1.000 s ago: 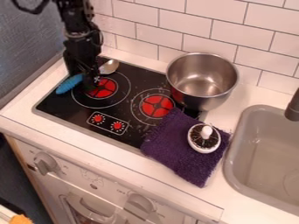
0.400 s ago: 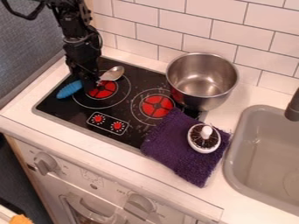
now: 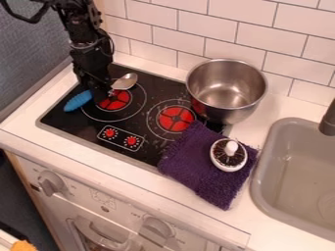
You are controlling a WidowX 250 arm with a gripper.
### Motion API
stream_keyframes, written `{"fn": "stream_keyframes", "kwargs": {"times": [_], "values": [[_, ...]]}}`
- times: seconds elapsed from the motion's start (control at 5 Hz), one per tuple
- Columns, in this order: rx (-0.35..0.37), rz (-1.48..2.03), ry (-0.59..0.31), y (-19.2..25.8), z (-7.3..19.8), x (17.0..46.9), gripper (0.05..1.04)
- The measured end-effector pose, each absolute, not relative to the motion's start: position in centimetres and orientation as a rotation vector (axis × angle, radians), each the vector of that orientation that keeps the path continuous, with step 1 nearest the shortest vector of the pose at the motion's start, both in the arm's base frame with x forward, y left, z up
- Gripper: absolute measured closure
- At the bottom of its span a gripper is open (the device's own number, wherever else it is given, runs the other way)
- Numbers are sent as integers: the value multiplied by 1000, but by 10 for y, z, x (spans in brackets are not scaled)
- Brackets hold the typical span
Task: Moove the blue spoon to the right burner
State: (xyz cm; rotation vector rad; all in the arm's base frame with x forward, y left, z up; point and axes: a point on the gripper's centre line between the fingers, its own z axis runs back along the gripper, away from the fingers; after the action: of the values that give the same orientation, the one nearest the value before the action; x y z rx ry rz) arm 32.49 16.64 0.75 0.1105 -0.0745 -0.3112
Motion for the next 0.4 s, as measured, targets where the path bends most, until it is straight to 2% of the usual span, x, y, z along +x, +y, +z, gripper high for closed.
{"fn": "stream_keyframes", "kwargs": {"times": [0.2,0.4], "values": [[115,-212,-29,164,13,308,678],[170,-122,-90,162,51,311,678]]}}
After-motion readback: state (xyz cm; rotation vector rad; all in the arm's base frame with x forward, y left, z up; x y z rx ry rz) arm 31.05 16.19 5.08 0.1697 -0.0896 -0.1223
